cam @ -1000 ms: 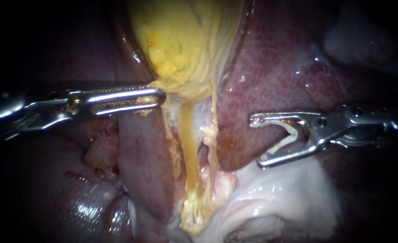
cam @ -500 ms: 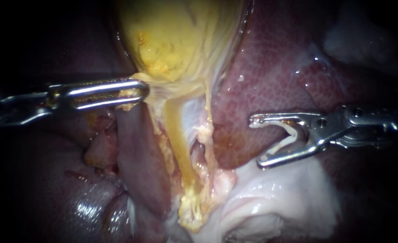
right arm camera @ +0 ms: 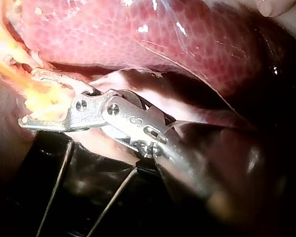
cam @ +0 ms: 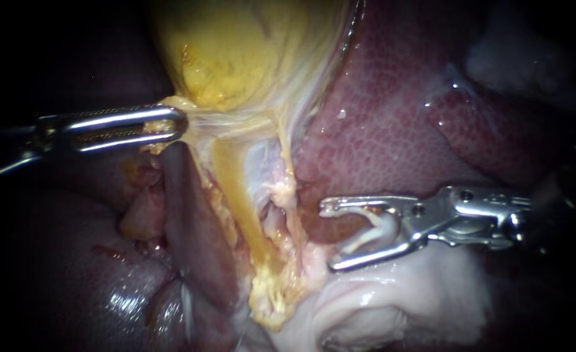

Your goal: Clipping first clip left tube

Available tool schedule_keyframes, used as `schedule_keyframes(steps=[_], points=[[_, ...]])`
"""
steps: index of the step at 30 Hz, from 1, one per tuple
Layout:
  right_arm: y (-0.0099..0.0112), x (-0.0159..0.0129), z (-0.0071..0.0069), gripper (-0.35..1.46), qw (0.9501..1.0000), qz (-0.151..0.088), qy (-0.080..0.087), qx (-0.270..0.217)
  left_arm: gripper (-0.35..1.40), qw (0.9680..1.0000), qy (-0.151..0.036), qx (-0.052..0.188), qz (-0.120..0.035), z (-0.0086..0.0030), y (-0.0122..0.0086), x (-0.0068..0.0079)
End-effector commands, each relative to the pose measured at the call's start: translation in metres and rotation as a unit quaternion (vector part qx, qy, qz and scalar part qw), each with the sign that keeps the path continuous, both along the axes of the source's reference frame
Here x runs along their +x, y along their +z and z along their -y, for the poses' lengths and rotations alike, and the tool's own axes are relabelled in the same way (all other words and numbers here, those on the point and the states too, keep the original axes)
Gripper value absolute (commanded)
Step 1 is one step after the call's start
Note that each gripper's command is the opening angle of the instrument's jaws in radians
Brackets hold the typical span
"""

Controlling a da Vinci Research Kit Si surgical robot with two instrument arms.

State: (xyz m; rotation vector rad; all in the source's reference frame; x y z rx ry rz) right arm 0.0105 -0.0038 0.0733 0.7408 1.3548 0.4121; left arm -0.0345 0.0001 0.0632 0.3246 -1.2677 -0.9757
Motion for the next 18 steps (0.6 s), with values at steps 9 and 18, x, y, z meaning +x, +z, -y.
schedule_keyframes(steps=[9, 18], points=[[0.0041, 0.0030, 0.0012, 0.58, 0.9998, 0.005, -0.007, 0.017, -0.35, 1.0000, 0.000, 0.000, 0.000, 0.0003, -0.0002, -0.0001], [0.0061, 0.0053, 0.0020, 0.58, 0.9997, 0.003, -0.012, 0.023, -0.35, 1.0000, 0.002, -0.001, 0.001, 0.0007, -0.0001, -0.0006]])
